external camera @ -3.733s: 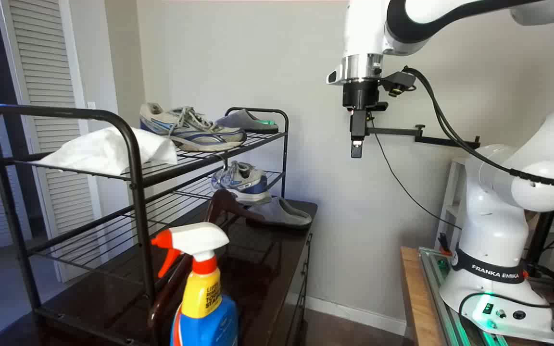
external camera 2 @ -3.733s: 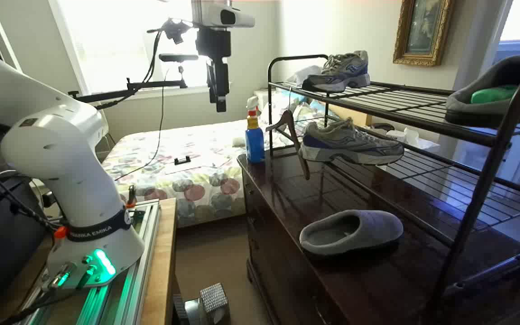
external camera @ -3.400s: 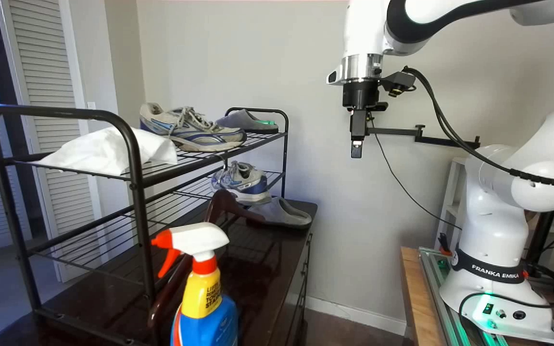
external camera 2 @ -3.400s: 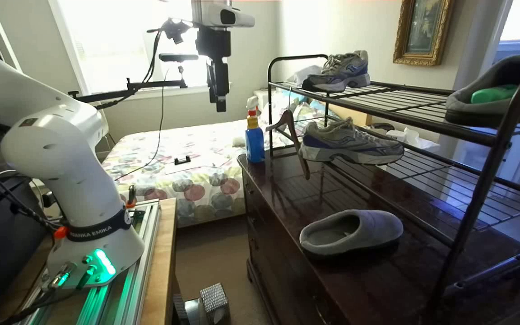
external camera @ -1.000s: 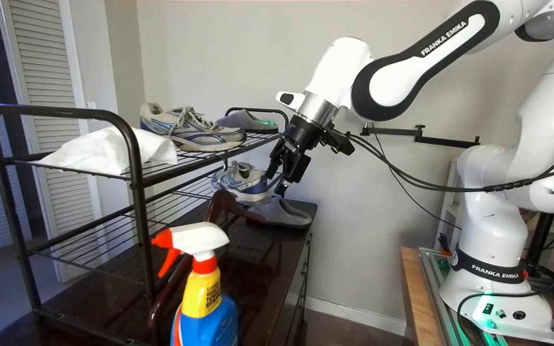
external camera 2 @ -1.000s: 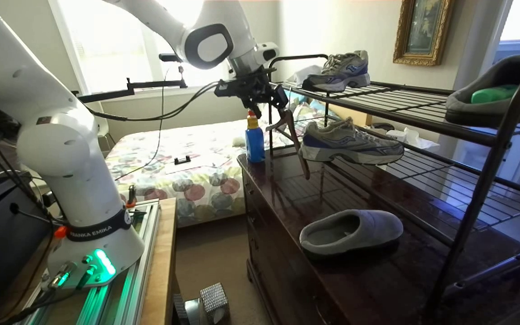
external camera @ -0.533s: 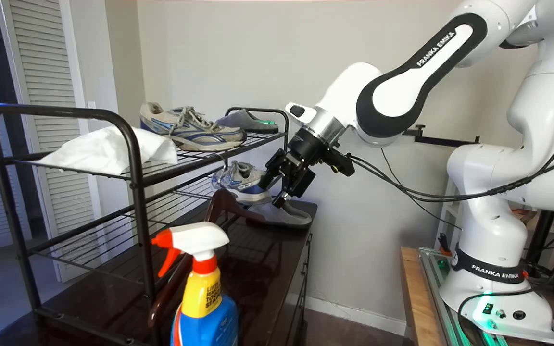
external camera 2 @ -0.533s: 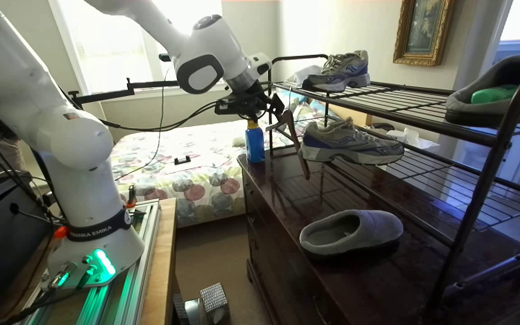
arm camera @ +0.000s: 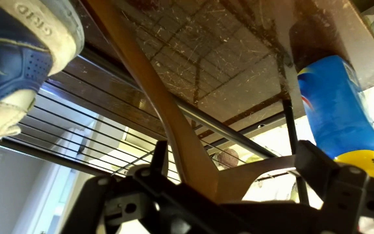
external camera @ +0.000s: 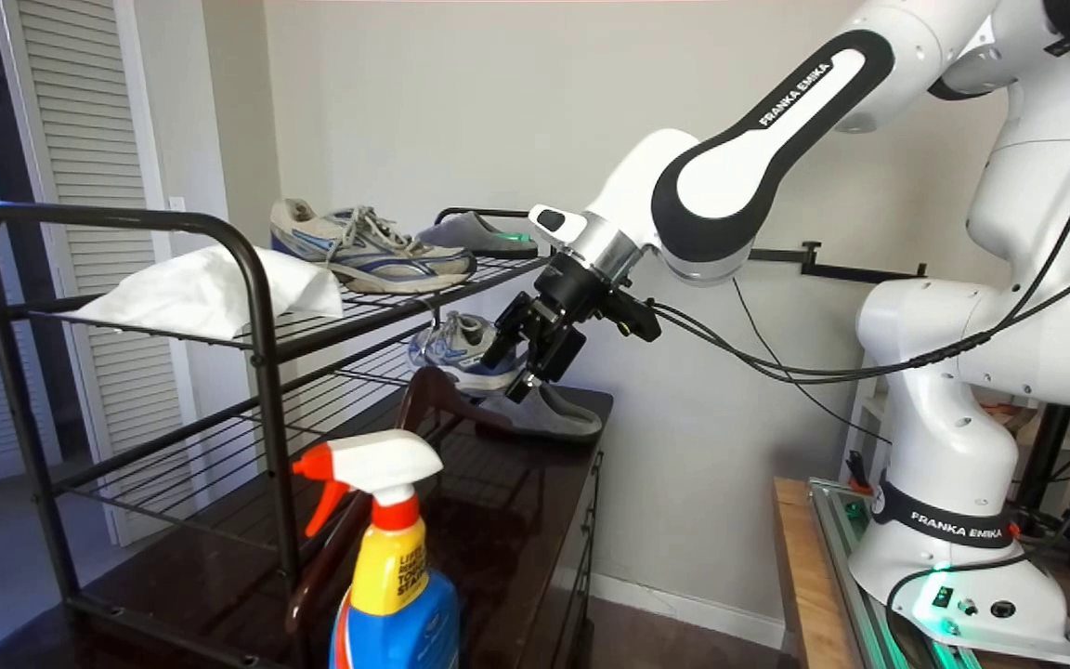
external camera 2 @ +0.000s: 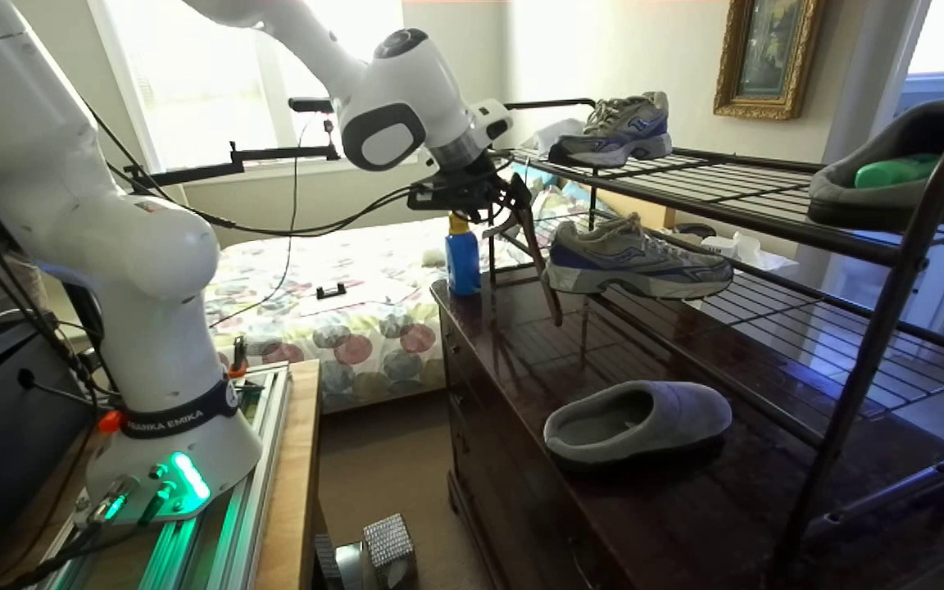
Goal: Put the brown hanger on the topmost shelf.
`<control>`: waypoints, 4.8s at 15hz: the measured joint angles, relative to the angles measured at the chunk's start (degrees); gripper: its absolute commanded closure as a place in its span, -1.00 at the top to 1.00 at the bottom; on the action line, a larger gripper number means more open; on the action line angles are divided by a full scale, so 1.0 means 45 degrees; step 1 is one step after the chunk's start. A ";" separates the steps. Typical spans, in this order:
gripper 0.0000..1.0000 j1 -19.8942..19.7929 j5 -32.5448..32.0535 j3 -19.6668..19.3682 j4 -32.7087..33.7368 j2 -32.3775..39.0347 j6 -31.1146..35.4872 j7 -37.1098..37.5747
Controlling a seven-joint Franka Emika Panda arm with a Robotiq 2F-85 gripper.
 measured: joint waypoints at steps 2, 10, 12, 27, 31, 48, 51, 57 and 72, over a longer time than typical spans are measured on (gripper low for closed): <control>1.00 -0.0016 -0.0003 -0.0044 0.0064 0.0147 -0.0029 0.0000; 1.00 0.0767 -0.0005 -0.0281 0.0323 0.0174 0.1002 -0.0143; 1.00 0.1299 -0.0005 -0.0518 0.0534 0.0175 0.1242 -0.0252; 0.35 0.6530 0.0001 -0.5665 0.1534 0.0279 0.1451 -0.1099; 0.04 0.7309 0.0002 -0.6471 0.1560 0.0293 0.2063 -0.1078; -0.97 1.0448 0.0001 -0.9103 0.1920 0.0262 0.3155 -0.0985; -0.97 1.0746 0.0001 -0.9338 0.1935 0.0242 0.3259 -0.0927; -0.97 0.9794 0.0001 -0.8649 0.1666 -0.0009 0.3236 -0.0448; -0.97 0.2658 0.0589 -0.1688 -0.0832 -0.0543 0.3913 0.0687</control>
